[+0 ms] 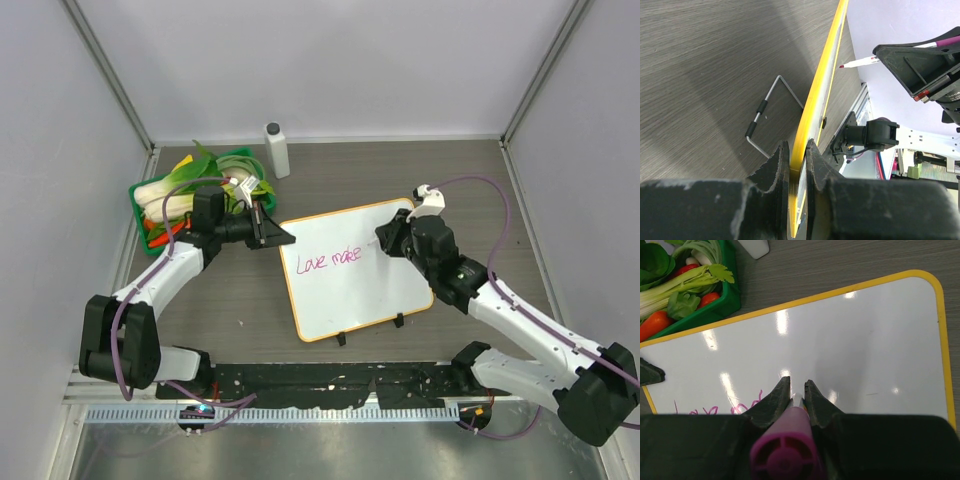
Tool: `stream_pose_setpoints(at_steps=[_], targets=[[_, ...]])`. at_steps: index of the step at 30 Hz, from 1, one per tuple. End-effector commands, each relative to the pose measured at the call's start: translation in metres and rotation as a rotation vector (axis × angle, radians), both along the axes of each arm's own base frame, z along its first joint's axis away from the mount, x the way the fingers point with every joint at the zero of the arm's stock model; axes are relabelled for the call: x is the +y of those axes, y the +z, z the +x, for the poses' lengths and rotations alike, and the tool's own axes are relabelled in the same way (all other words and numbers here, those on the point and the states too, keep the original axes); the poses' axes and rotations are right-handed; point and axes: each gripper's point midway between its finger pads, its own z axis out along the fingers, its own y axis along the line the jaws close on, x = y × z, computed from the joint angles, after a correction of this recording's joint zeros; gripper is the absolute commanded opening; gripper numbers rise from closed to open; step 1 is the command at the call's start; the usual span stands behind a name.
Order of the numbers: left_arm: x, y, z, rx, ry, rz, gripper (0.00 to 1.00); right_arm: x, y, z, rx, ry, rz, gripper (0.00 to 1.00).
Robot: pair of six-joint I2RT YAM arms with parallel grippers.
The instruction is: Write a sentence on the whiteboard
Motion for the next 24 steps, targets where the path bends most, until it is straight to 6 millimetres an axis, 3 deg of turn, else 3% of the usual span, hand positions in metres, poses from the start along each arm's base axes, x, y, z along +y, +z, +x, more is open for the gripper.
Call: stream_pose_setpoints(at_steps=[1,8,20,24], targets=[[0.014,-0.037,0.005,0.020,0.067,0.150,0.00,0.008,0.023,0.010,-0.058,0.008,0.068,0.01],[0.014,-0.036,0.005,0.020,0.068,0.149,0.00,0.015,0.019,0.015,-0.053,0.025,0.087,0.01],[0.013,-0.037,0.005,0.020,0.065,0.149,0.00,0.005,0.016,0.013,-0.051,-0.008,0.077,0.01],[0.014,-0.037,0.005,0.020,0.065,0.148,0.00,0.002,0.005,0.007,-0.017,0.000,0.056,0.01]])
